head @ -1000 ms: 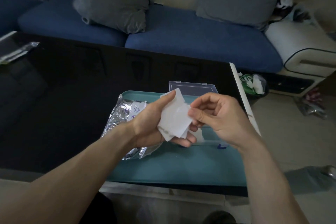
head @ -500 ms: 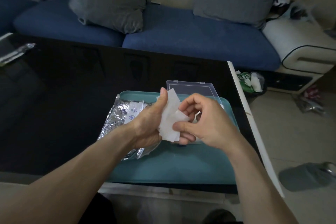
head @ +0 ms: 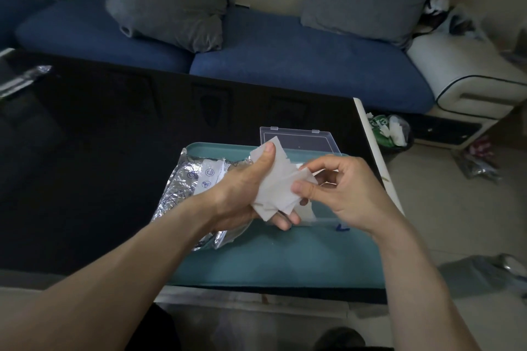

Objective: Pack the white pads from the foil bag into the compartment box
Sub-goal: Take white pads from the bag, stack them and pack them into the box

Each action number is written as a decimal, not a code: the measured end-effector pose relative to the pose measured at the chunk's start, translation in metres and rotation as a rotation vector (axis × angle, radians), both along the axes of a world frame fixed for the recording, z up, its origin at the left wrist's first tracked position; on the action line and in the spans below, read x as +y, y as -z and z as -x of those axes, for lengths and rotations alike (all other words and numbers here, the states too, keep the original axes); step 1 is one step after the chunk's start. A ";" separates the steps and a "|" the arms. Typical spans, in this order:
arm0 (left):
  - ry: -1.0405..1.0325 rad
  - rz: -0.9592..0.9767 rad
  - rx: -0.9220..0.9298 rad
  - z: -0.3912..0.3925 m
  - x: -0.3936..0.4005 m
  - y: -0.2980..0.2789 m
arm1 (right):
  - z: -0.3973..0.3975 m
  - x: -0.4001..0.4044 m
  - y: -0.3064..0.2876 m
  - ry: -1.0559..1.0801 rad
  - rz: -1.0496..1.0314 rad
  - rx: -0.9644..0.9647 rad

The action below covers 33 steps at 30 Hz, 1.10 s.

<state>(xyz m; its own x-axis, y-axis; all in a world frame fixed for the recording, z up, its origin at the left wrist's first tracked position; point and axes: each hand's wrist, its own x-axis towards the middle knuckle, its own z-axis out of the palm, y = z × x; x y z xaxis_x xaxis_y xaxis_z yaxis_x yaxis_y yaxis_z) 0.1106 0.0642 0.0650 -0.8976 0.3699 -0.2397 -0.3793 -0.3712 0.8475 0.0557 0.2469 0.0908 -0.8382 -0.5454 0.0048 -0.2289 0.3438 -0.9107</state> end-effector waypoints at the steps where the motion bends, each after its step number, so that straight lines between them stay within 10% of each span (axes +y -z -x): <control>1: -0.004 0.018 0.012 -0.001 -0.001 0.001 | 0.000 -0.003 0.001 -0.003 -0.009 0.018; 17: -0.144 0.078 -0.017 0.001 -0.003 0.006 | 0.011 0.018 -0.013 0.006 0.215 -0.085; 33: 0.038 -0.042 -0.053 0.001 0.002 0.011 | -0.004 -0.015 0.003 -0.041 -0.089 0.048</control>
<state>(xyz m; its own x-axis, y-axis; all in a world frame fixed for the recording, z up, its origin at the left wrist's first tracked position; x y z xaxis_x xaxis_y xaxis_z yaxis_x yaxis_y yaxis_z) 0.1097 0.0666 0.0536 -0.8692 0.4146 -0.2696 -0.4375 -0.3904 0.8101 0.0602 0.2315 0.0880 -0.8149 -0.5795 -0.0056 -0.2869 0.4118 -0.8649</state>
